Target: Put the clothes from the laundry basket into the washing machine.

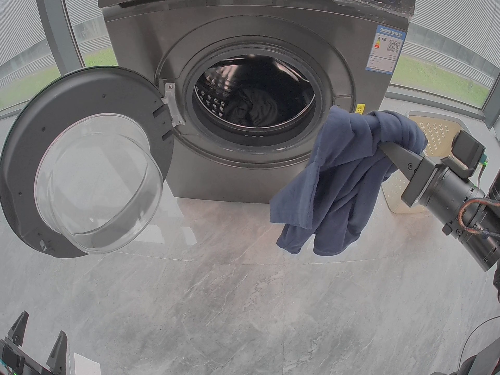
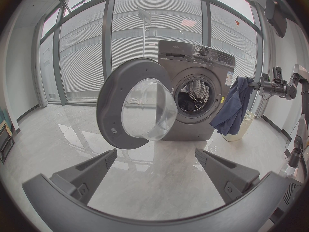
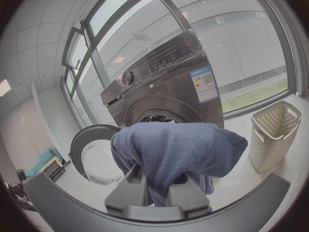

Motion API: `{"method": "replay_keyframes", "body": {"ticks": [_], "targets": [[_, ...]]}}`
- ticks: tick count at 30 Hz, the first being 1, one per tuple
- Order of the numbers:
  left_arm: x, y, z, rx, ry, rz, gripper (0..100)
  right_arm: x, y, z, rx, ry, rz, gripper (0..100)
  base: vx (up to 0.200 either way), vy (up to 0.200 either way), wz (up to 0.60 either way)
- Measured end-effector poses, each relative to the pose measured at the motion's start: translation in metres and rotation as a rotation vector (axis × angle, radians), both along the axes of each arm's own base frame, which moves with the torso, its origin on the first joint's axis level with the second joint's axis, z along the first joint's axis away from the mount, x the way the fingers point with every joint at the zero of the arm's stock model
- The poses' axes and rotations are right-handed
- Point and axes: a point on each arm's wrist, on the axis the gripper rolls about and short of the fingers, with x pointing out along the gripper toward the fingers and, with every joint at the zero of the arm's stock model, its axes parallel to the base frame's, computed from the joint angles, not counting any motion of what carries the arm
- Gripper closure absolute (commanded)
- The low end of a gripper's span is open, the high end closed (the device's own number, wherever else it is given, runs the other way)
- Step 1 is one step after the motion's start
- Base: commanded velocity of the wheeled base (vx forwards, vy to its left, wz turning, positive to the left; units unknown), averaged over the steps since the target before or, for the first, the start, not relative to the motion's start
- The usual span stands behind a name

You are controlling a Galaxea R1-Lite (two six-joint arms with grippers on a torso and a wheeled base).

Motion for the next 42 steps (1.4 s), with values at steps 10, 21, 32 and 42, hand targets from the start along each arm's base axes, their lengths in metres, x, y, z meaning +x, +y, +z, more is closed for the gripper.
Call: {"method": "replay_keyframes", "body": {"ticks": [10, 21, 32, 42], "targets": [[0.0000, 0.0000, 0.0000, 0.000, 0.000, 0.001, 0, 0.0015, -0.0018, 0.0010, 0.002, -0.003, -0.011, 100, 0.000, 0.000, 0.00], [0.0000, 0.0000, 0.0000, 0.003, 0.000, 0.000, 0, 0.0013, -0.0020, 0.0013, 0.003, -0.004, -0.011, 100, 0.000, -0.073, 0.00], [0.0000, 0.0000, 0.0000, 0.004, 0.000, 0.001, 0, 0.0007, -0.0008, 0.0011, 0.003, -0.003, -0.005, 100, 0.000, -0.036, 0.00], [0.0000, 0.0000, 0.0000, 0.004, 0.000, 0.000, 0, 0.0001, 0.0006, 0.0007, 0.002, -0.001, 0.002, 100, 0.000, 0.000, 0.00]]}}
